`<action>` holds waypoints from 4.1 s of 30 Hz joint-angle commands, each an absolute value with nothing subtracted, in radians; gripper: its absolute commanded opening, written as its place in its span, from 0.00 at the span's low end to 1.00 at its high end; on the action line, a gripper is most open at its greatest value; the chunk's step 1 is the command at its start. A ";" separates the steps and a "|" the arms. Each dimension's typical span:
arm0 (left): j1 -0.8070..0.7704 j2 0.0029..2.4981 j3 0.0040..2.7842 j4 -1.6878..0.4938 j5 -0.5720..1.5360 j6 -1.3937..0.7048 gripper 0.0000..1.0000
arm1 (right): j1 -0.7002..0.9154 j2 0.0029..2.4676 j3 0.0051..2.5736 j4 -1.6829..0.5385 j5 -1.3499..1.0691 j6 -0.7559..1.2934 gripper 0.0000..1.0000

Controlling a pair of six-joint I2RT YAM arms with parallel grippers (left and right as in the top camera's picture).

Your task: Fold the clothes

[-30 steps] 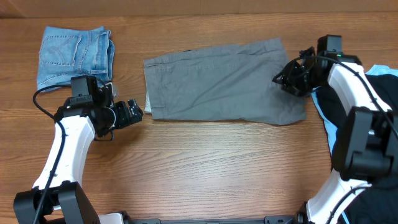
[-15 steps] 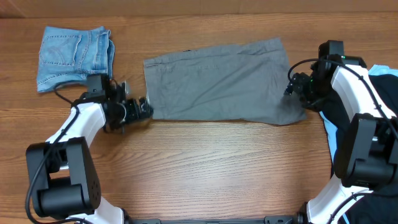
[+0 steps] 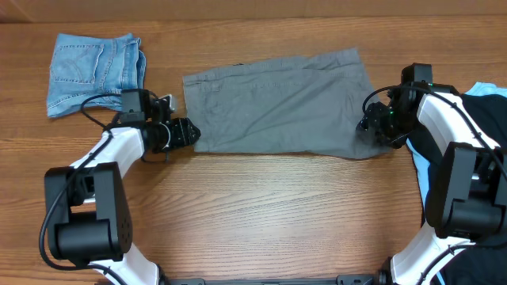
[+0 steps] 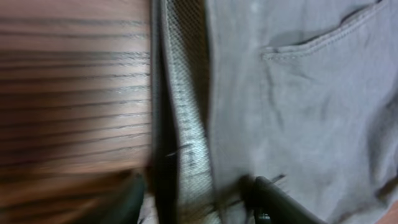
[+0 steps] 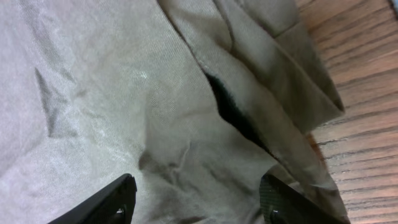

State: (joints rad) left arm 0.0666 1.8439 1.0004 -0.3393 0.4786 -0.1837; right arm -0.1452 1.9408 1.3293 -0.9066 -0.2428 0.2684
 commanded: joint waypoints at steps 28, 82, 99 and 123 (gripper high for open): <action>0.224 1.830 1.206 -0.791 0.282 -0.022 0.04 | -0.029 1.929 1.196 -1.075 -0.188 0.173 0.04; 0.222 2.035 1.435 -0.716 0.360 -0.035 0.66 | -0.084 1.879 1.280 -0.642 -0.416 0.213 0.55; 0.222 2.032 1.441 -0.608 0.465 -0.114 0.38 | -0.084 1.897 1.270 -0.579 -0.421 0.213 0.52; 0.223 2.032 1.441 -0.626 0.470 -0.113 0.06 | -0.054 2.025 1.270 -0.501 -0.571 0.174 0.45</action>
State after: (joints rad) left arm 0.2287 2.0312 1.4212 -0.6212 0.4423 -0.1089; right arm -0.0715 2.0201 1.2728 -0.5114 -0.5274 0.1989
